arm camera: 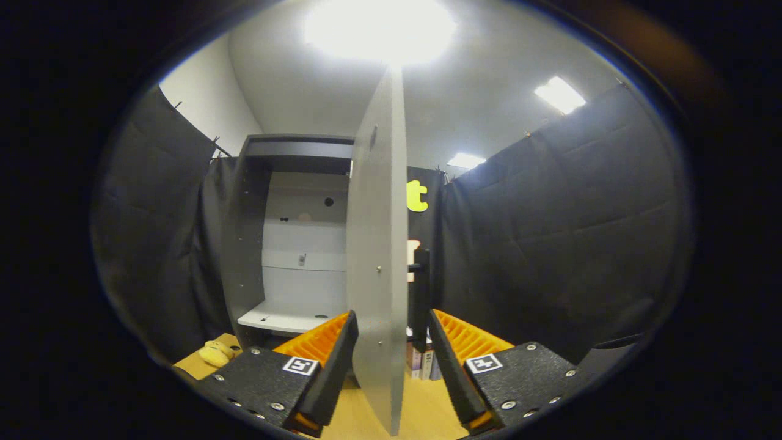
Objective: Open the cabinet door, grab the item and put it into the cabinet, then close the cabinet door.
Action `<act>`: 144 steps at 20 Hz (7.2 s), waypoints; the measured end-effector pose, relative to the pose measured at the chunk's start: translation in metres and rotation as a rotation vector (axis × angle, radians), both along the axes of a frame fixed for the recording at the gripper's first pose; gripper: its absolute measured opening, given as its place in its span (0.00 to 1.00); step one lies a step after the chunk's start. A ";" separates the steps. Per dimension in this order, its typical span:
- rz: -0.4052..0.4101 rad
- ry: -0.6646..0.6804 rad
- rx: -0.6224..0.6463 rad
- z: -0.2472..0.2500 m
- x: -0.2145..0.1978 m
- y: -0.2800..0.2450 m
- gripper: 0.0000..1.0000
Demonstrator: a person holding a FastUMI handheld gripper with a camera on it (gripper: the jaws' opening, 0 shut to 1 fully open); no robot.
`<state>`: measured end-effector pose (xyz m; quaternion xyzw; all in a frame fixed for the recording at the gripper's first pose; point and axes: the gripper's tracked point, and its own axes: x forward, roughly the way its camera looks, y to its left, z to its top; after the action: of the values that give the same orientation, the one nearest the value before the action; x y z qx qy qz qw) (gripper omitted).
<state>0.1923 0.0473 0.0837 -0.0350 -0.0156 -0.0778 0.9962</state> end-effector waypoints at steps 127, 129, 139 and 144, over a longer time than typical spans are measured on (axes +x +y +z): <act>0.373 0.532 0.054 -0.190 0.393 0.233 0.76; 0.365 0.512 0.060 -0.184 0.389 0.230 0.90; 0.340 0.367 0.041 -0.134 0.331 0.212 0.94; 0.375 0.291 0.013 -0.106 0.279 0.216 0.94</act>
<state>0.4715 0.2636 -0.0227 -0.0360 0.1225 0.1143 0.9852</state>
